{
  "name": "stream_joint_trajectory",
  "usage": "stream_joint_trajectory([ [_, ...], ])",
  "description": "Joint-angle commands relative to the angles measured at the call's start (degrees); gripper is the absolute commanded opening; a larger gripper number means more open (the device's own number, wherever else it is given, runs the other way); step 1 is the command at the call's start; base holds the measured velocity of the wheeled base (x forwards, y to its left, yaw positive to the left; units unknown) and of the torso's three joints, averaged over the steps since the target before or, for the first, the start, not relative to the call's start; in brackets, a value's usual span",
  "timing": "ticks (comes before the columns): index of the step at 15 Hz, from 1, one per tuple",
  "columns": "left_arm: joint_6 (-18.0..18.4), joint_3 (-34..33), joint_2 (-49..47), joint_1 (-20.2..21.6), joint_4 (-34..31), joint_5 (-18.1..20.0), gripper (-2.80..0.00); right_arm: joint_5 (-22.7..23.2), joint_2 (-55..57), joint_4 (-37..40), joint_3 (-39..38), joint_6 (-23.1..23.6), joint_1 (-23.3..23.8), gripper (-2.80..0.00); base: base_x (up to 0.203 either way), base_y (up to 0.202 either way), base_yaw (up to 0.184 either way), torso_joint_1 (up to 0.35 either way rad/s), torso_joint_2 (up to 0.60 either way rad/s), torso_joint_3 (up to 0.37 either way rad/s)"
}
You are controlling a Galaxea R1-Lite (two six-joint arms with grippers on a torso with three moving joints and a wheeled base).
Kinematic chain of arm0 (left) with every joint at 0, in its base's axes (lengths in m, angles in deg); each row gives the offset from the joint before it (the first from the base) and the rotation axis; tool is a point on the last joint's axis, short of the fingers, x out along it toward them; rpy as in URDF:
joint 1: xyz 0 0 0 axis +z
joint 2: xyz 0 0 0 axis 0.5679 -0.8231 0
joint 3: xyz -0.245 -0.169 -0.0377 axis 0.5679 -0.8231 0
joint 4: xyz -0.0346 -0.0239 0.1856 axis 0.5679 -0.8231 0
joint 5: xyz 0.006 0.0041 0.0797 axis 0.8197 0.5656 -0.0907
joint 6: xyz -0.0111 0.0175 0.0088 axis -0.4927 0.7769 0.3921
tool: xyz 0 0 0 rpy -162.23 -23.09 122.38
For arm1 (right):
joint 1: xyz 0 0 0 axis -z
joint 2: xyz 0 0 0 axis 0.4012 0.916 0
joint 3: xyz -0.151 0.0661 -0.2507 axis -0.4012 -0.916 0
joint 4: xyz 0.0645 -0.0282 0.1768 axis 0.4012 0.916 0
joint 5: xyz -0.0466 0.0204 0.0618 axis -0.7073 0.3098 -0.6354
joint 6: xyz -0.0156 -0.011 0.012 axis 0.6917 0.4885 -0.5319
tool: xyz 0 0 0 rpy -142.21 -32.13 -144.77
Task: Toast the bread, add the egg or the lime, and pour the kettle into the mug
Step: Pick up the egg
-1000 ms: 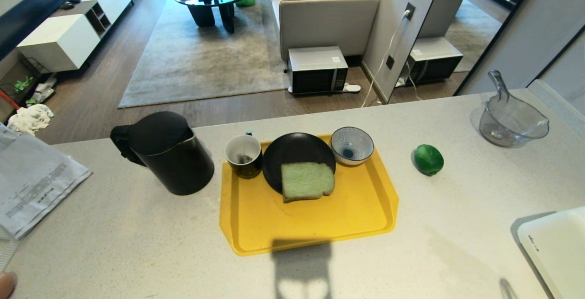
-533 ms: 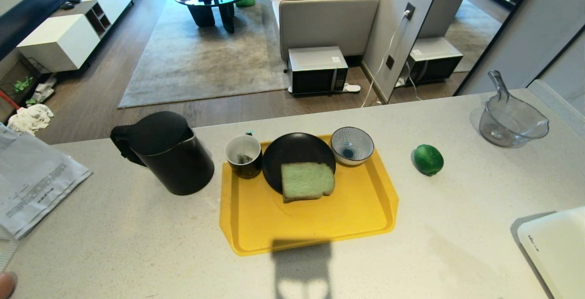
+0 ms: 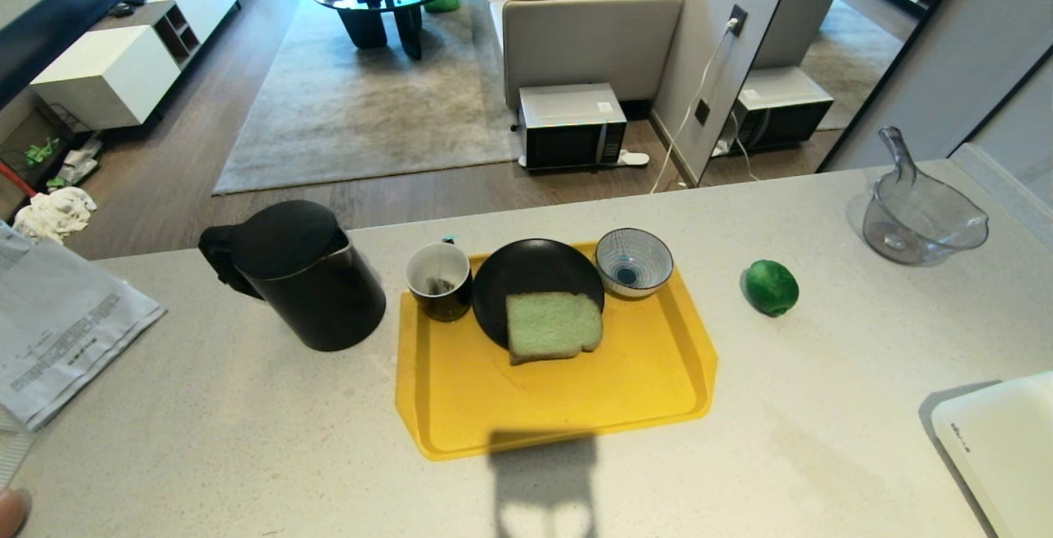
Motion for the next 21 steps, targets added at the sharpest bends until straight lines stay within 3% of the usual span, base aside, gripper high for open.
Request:
stream_joint_trajectory([
  [1,-0.04,-0.97,0.13,0.01,0.04,0.03,-2.80,-0.28,0.16,-0.07,-0.09,-0.67,-0.02,-2.80,0.000,0.000,0.000,0.000,0.00,0.000],
  [21,-0.04,-0.97,0.13,0.01,0.05,-0.05,-2.80,0.33,0.16,0.02,-0.08,-0.60,-0.02,-2.80,0.000,0.000,0.000,0.000,0.00,0.000],
])
